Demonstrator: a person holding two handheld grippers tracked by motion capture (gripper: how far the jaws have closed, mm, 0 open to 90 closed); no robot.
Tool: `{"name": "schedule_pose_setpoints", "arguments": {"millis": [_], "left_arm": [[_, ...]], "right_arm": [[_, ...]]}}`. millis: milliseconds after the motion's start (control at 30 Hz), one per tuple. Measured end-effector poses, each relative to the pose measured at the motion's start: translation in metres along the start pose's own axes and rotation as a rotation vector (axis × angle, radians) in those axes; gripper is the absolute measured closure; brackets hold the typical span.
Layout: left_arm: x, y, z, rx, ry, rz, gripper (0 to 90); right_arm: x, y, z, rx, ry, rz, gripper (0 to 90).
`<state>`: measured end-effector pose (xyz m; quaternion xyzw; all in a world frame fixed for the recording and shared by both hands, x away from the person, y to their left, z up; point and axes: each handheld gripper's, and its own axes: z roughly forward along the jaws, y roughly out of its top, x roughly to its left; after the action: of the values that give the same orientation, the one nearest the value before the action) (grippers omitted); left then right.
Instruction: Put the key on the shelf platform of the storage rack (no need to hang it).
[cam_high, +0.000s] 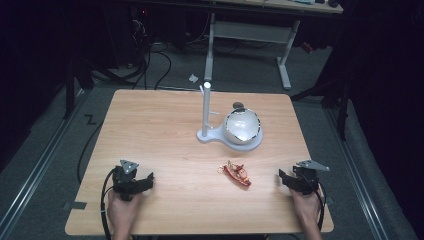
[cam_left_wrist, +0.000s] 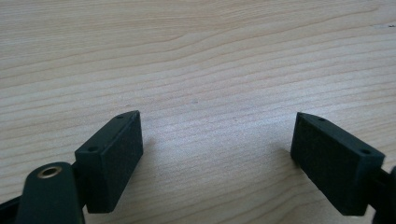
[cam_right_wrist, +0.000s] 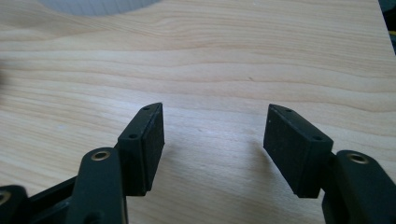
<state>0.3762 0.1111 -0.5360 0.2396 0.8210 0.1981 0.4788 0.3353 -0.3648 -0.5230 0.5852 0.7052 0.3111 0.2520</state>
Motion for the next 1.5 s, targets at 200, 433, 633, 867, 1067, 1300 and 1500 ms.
{"name": "schedule_pose_setpoints", "arguments": {"millis": [200, 433, 633, 867, 1067, 1300, 1500], "left_arm": [[0.000, 0.000, 0.000, 0.000, 0.000, 0.000, 17.1], [0.000, 0.000, 0.000, 0.001, -0.001, -0.001, 17.1], [0.000, 0.000, 0.000, -0.001, 0.001, -0.002, 17.1], [0.000, 0.000, 0.000, 0.000, 0.000, -0.001, 17.1], [0.000, 0.000, 0.000, 0.000, 0.000, -0.002, 17.1], [0.000, 0.000, 0.000, 0.000, -0.001, 0.002, 17.1], [0.000, 0.000, 0.000, 0.003, 0.001, -0.003, 17.1]], "right_arm": [[0.012, 0.002, -0.008, -0.017, 0.052, -0.017, 39.8], [0.028, 0.003, -0.007, -0.015, 0.093, -0.056, 40.1], [0.045, 0.006, -0.006, -0.017, 0.143, -0.099, 39.9], [0.063, 0.011, -0.008, -0.027, 0.202, -0.133, 39.2], [0.076, 0.016, -0.008, -0.038, 0.247, -0.153, 38.2], [0.094, 0.022, -0.004, -0.022, 0.287, -0.199, 34.8], [0.110, 0.028, 0.004, -0.014, 0.319, -0.226, 32.0]]}}
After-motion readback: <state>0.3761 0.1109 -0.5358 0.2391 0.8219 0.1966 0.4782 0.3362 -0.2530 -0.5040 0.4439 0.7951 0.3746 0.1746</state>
